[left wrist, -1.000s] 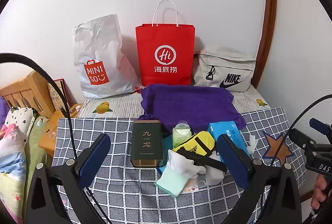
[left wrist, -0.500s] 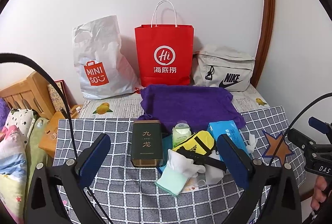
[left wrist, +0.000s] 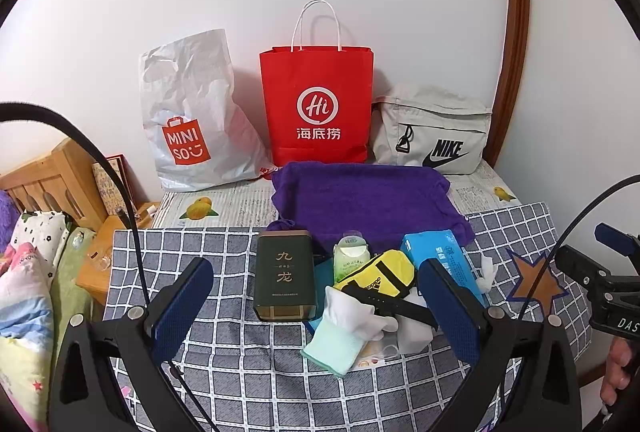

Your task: Organize soft objects

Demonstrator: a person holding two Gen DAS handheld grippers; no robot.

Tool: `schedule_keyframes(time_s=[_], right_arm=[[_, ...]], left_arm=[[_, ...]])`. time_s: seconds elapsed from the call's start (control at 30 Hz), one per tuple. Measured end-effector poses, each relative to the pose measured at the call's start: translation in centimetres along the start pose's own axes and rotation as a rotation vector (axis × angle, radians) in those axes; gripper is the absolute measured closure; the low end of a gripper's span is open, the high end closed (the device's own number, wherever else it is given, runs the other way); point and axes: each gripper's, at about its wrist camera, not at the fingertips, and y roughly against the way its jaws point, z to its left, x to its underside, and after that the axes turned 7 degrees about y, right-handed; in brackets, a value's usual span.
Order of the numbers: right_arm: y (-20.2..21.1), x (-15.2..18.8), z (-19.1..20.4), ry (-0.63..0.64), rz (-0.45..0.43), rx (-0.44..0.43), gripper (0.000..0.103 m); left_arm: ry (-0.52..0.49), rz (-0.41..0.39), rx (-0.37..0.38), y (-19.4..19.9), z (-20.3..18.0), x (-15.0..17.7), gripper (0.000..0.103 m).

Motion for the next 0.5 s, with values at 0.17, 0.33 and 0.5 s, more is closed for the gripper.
schedule_keyframes(time_s=[0.17,0.33,0.5], right_arm=[[0.08,-0.01,-0.07,-0.007,-0.003,-0.002,0.000],[0.13,-0.05,-0.08,-0.011,-0.001,0.000,0.000],[0.16,-0.10,-0.06,-0.012,0.000,0.001,0.000]], left_arm=[[0.002,-0.003,0.001,0.05,0.00,0.03,0.000],[-0.001,-0.007,0.005,0.17,0.00,0.16,0.000],[-0.005,-0.005,0.003,0.22,-0.12,0.14,0.000]])
